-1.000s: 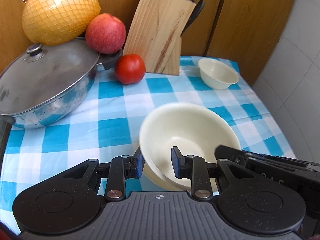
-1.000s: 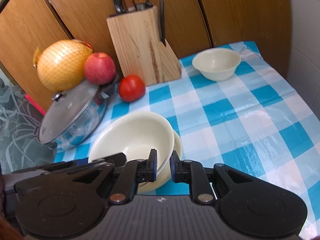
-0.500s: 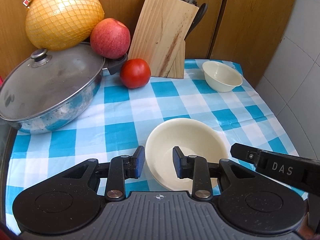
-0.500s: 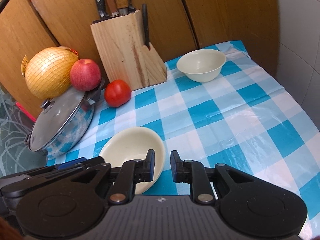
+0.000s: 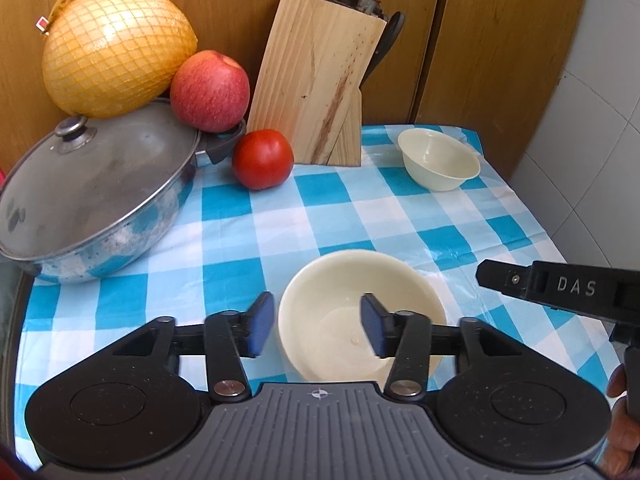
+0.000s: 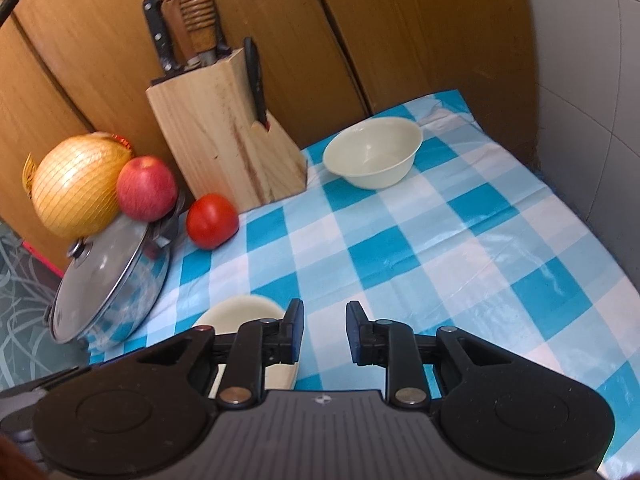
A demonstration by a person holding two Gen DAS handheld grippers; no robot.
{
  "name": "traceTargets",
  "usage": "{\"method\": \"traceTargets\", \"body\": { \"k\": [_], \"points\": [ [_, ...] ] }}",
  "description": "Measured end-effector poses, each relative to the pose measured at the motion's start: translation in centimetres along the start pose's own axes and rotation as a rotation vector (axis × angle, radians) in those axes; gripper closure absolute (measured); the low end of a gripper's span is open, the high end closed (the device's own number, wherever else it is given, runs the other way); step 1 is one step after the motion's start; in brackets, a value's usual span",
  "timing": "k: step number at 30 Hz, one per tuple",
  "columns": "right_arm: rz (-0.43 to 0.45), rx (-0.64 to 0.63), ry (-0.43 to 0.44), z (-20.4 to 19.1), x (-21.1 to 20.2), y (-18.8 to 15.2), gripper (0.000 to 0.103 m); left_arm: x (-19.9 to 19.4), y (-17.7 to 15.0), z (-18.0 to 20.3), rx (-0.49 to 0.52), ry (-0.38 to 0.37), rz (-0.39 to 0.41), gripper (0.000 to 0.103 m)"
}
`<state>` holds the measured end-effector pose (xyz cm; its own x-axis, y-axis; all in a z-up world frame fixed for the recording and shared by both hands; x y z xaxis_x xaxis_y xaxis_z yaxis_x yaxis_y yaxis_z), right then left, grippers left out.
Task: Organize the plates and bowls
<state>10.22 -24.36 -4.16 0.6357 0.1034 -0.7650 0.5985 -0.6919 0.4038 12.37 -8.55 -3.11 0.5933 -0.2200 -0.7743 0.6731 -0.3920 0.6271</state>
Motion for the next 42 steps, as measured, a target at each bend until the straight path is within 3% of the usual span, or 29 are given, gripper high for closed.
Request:
{"method": "traceTargets", "body": {
  "k": [16, 27, 42],
  "points": [
    [0.065, 0.077, -0.057, 3.3, 1.2, 5.3, 0.080, 2.4, 2.6, 0.9, -0.018, -0.054, -0.003, 0.040],
    [0.051, 0.078, -0.078, 4.3, 3.3, 7.2, 0.080, 4.8, 4.1, 2.2, 0.022, -0.038, -0.018, 0.040],
    [0.063, 0.115, -0.082, 5.3, 5.5, 10.8, 0.079, 8.6, 8.7, 5.0, 0.074, -0.040, -0.048, 0.040]
  ]
}}
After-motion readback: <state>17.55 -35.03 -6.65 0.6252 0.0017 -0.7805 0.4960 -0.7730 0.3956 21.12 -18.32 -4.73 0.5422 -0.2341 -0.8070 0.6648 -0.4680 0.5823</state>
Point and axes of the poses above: each gripper's, at about its wrist camera, not at the fingertips, and x roughly the way its jaws point, z to its right, y to its top, the point moved 3 cm from there along x, roughly the way its jaws point, and after that the axes turned 12 degrees about x, right-handed, at the moved point
